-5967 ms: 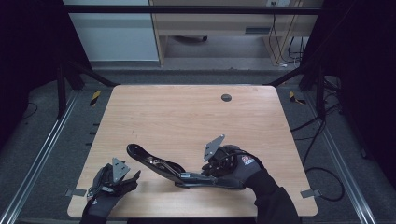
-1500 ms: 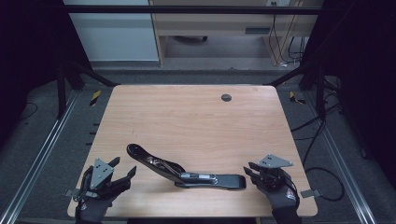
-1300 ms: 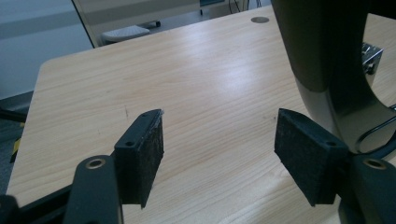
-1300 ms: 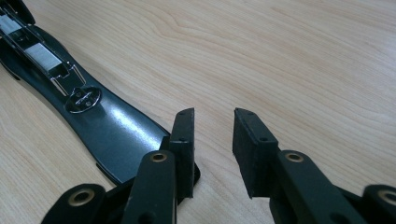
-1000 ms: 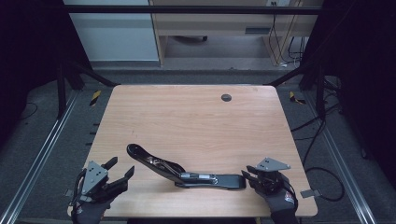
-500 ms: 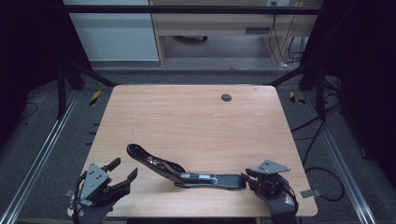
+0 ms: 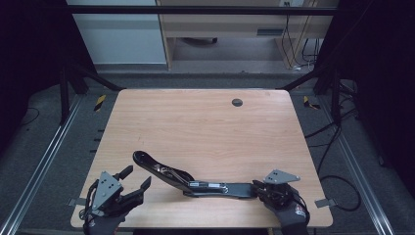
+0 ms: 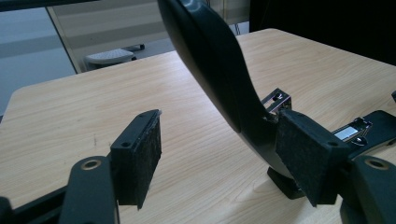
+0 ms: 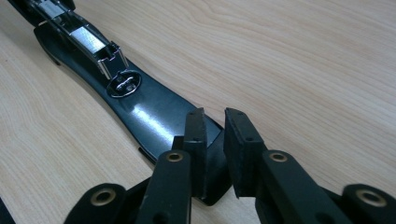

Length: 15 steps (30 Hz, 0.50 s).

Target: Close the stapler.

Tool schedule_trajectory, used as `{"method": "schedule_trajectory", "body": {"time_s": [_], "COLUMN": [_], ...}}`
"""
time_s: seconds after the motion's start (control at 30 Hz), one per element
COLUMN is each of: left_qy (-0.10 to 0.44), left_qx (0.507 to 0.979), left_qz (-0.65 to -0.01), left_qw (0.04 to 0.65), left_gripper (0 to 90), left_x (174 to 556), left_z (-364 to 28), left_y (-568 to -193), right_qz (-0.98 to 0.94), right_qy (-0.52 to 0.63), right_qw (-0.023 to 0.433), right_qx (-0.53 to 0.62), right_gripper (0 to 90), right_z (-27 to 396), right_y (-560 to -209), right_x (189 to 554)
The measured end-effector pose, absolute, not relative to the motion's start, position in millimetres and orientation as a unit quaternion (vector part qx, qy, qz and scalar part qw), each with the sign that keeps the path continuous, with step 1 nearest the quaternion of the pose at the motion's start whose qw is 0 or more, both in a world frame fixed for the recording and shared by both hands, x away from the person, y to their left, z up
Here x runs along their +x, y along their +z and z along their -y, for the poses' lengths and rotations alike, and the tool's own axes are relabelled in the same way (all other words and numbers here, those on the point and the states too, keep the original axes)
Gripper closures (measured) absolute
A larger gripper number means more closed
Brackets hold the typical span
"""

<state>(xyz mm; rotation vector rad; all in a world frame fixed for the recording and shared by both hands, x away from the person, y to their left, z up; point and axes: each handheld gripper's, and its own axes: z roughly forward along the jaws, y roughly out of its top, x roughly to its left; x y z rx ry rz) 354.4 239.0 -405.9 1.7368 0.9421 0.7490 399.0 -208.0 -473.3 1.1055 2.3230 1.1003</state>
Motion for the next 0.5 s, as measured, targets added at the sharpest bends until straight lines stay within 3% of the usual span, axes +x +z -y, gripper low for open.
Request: {"method": "schedule_trajectory", "body": {"time_s": [0.2, 0.5], "left_qy": [0.309, 0.313], "left_qx": [0.717, 0.714], "left_qz": [-0.384, -0.384], "left_qw": [0.492, 0.494], "left_gripper": [30.9, 31.9], "left_x": [359.4, 367.5], "left_z": [-230.4, -221.0], "left_y": [-405.7, -403.3], "right_qz": [-0.822, -0.826], "right_qy": [0.388, 0.382], "right_qw": [0.157, 0.151], "right_qx": [0.386, 0.385], "right_gripper": [89.0, 90.0], "right_z": [206.5, 204.8], "right_y": [-475.3, -475.3], "right_x": [400.9, 401.3]}}
